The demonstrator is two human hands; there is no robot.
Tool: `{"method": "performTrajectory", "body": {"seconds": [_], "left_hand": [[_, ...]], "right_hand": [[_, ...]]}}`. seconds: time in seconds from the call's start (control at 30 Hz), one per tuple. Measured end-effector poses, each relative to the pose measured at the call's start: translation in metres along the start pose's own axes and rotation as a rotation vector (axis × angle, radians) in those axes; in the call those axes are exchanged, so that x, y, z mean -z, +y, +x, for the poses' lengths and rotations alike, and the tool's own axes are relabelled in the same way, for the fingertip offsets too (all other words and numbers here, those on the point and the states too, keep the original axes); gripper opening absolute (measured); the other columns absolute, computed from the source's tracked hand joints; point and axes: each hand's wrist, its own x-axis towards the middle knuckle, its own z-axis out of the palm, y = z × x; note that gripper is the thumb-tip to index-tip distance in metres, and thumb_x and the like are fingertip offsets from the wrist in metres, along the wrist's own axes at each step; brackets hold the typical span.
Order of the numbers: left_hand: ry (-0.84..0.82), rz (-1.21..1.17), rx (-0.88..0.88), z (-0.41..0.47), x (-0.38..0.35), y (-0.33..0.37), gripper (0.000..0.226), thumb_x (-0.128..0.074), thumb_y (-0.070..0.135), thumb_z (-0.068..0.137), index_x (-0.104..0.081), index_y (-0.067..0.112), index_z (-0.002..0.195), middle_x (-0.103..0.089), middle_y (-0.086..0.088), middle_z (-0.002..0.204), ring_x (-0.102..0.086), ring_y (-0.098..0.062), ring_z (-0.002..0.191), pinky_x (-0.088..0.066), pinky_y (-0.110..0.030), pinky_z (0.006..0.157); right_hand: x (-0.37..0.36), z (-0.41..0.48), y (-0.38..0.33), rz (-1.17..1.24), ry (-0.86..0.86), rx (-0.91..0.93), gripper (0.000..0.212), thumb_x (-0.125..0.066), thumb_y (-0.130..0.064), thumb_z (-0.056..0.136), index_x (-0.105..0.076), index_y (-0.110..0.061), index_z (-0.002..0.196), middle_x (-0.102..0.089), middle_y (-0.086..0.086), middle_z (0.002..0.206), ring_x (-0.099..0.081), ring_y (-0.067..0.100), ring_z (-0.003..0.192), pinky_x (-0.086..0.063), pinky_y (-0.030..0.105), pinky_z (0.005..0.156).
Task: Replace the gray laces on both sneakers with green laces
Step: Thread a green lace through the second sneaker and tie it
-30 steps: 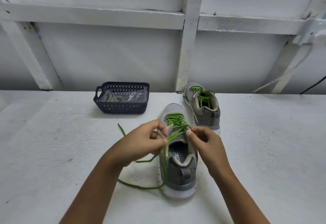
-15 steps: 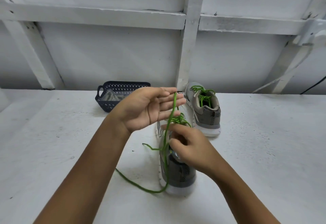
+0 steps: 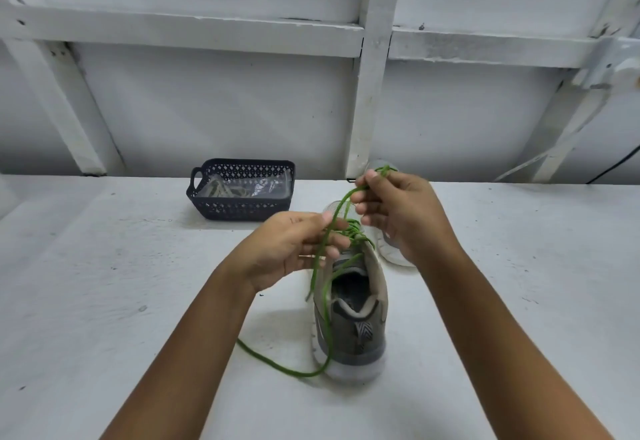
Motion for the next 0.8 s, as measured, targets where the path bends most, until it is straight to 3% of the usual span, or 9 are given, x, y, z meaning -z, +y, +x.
{"method": "performTrajectory", "body": {"seconds": [0.17, 0.43, 0.53, 0.63, 0.7, 0.8], "left_hand": [[0.017, -0.002, 0.0, -0.004, 0.006, -0.01, 0.019, -0.052, 0.008, 0.091, -0.067, 0.0, 0.098, -0.067, 0.0, 0.069, -0.059, -0.007, 0.057, -0.05, -0.016, 0.056], [-0.027, 0.027, 0.025, -0.009, 0.013, -0.012, 0.03, -0.061, 0.014, 0.071, -0.068, 0.007, 0.099, -0.073, -0.003, 0.082, -0.063, -0.005, 0.061, -0.051, -0.016, 0.065], [-0.039, -0.019, 0.031, -0.011, 0.014, -0.01, 0.03, -0.061, 0.011, 0.07, -0.068, 0.007, 0.098, -0.074, -0.006, 0.086, -0.066, -0.007, 0.064, -0.053, -0.017, 0.064], [0.017, -0.086, 0.023, -0.011, 0.013, -0.01, 0.025, -0.06, 0.011, 0.07, -0.068, 0.005, 0.093, -0.074, -0.007, 0.081, -0.069, -0.007, 0.063, -0.053, -0.016, 0.058], [0.081, -0.094, 0.011, -0.01, 0.013, -0.011, 0.017, -0.06, 0.01, 0.075, -0.068, 0.004, 0.089, -0.074, -0.007, 0.077, -0.069, -0.008, 0.063, -0.054, -0.017, 0.056], [0.188, -0.091, -0.028, -0.006, 0.016, -0.016, 0.011, -0.059, 0.009, 0.083, -0.07, 0.008, 0.082, -0.073, -0.004, 0.075, -0.069, -0.009, 0.063, -0.054, -0.017, 0.057]], "right_hand": [[0.006, 0.029, -0.002, 0.059, 0.052, -0.05, 0.025, -0.045, -0.012, 0.099, -0.058, -0.005, 0.078, -0.063, -0.003, 0.049, -0.058, 0.005, 0.044, -0.049, 0.016, 0.046], [0.012, 0.053, 0.007, 0.127, 0.076, -0.051, 0.025, -0.045, -0.01, 0.099, -0.056, -0.003, 0.078, -0.064, 0.0, 0.051, -0.063, 0.008, 0.048, -0.053, 0.018, 0.051], [0.013, 0.05, 0.012, 0.068, 0.029, -0.073, 0.018, -0.048, -0.009, 0.098, -0.058, -0.002, 0.085, -0.066, 0.007, 0.067, -0.065, 0.014, 0.058, -0.056, 0.02, 0.056], [0.013, 0.038, 0.015, -0.288, -0.065, -0.145, 0.011, -0.05, -0.008, 0.097, -0.058, -0.004, 0.102, -0.065, 0.009, 0.077, -0.063, 0.013, 0.055, -0.054, 0.02, 0.05], [0.01, 0.027, 0.016, -0.652, -0.058, -0.08, 0.013, -0.052, -0.013, 0.096, -0.063, -0.007, 0.093, -0.065, 0.004, 0.07, -0.057, 0.007, 0.046, -0.047, 0.019, 0.045], [0.006, 0.01, 0.019, -1.098, -0.041, 0.116, 0.023, -0.055, -0.027, 0.093, -0.068, -0.009, 0.086, -0.063, 0.004, 0.076, -0.058, 0.015, 0.069, -0.04, 0.024, 0.061]]}}
